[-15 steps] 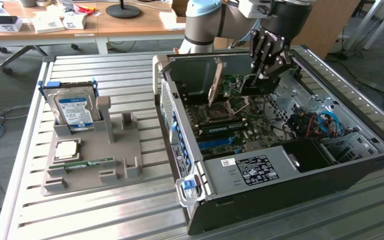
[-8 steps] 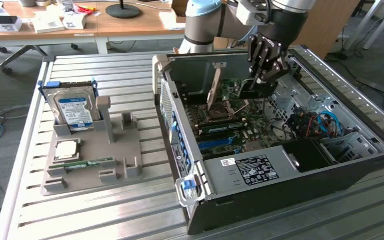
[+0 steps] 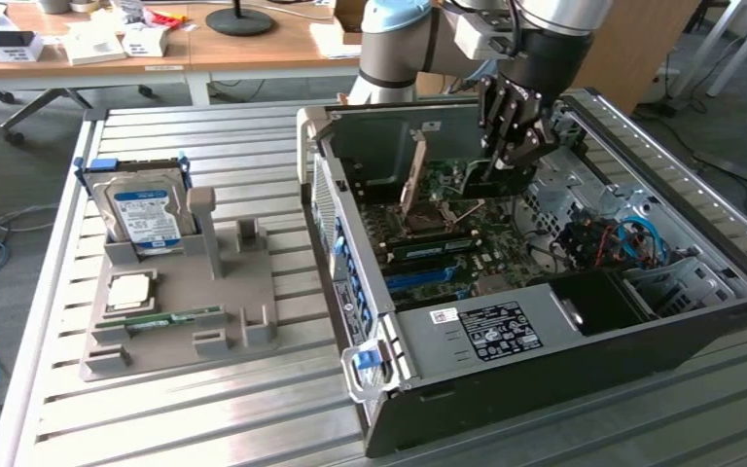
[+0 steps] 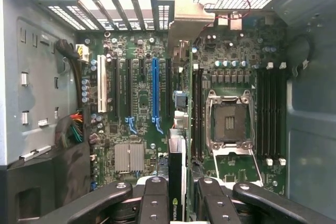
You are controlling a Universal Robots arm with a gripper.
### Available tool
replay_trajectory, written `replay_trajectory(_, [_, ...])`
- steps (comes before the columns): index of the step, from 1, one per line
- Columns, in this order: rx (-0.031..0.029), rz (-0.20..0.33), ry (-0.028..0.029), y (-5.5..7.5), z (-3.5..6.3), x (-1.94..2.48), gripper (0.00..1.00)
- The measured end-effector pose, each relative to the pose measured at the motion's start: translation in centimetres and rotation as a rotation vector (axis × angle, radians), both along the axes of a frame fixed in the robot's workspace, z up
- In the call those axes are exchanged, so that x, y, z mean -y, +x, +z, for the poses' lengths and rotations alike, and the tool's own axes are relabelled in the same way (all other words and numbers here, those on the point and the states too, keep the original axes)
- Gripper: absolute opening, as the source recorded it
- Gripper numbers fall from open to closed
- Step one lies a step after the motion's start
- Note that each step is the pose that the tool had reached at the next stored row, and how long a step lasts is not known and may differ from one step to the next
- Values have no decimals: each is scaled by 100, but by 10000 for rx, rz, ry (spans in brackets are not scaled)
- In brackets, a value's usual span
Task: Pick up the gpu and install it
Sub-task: 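Insert the gpu into the slot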
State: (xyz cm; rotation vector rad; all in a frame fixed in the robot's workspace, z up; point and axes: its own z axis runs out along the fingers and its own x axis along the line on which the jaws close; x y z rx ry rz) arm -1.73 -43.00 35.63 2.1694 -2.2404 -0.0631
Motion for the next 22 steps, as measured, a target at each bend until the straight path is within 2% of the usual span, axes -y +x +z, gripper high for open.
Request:
replay_trajectory(3, [6, 3, -1, 0, -1, 1, 26])
replay_trajectory(8, [110, 34, 3, -4, -7, 0, 26])
replay_trajectory(13, [116, 38, 2, -7, -27, 5, 26])
replay_trajectory(22, [117, 48, 3, -7, -56, 48, 26])
